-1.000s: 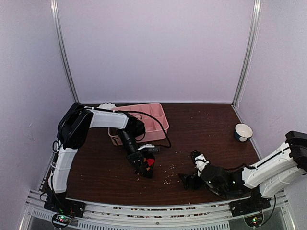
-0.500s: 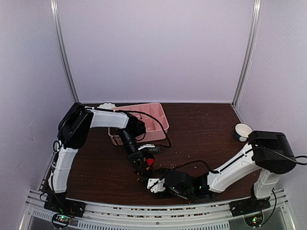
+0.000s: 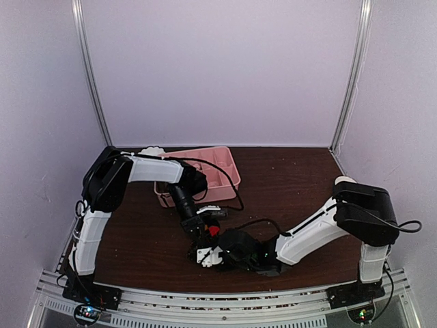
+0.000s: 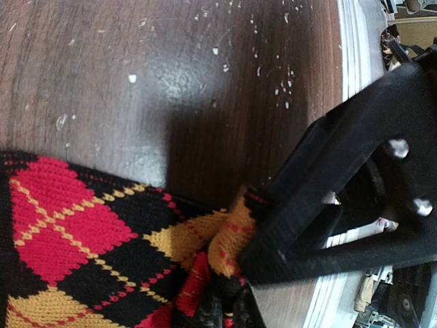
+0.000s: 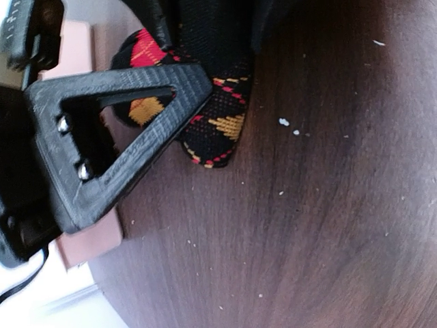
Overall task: Roll the socks
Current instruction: Roll the sock.
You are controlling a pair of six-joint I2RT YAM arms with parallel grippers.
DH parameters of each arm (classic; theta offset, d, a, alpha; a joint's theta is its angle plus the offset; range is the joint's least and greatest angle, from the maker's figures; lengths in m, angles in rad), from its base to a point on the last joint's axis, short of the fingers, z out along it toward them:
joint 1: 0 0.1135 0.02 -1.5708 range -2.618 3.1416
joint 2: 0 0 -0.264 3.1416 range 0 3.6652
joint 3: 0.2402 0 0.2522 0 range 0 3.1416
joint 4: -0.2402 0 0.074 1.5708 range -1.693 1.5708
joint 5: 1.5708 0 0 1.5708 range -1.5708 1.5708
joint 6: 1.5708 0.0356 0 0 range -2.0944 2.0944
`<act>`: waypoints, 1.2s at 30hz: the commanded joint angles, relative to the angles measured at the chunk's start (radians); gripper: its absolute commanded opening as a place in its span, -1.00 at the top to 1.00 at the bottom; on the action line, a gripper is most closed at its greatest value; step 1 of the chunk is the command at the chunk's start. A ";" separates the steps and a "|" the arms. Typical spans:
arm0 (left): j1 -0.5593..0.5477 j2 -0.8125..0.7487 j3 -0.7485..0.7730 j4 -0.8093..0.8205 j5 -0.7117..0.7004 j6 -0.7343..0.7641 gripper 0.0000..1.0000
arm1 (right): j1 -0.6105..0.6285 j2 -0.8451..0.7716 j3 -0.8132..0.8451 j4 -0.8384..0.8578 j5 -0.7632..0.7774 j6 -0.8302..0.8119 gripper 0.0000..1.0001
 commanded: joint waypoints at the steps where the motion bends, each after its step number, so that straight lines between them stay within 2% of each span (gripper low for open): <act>1: 0.013 0.104 -0.051 0.029 -0.235 0.020 0.93 | -0.020 0.036 0.019 -0.149 -0.050 0.017 0.46; 4: 0.014 0.084 -0.060 0.029 -0.236 0.044 0.61 | -0.041 0.063 0.074 -0.259 -0.084 0.080 0.78; 7: 0.016 0.007 -0.112 0.069 -0.232 0.066 0.44 | -0.071 0.071 0.103 -0.342 -0.150 0.160 1.00; 14: 0.022 -0.275 -0.290 0.239 -0.223 0.109 0.28 | -0.108 0.056 0.133 -0.479 -0.349 0.300 1.00; 26: 0.034 -0.523 -0.485 0.427 -0.241 0.156 0.23 | -0.106 0.120 0.213 -0.660 -0.514 0.637 1.00; 36: 0.034 -0.563 -0.529 0.425 -0.193 0.192 0.25 | -0.143 0.151 0.230 -0.633 -0.669 0.923 1.00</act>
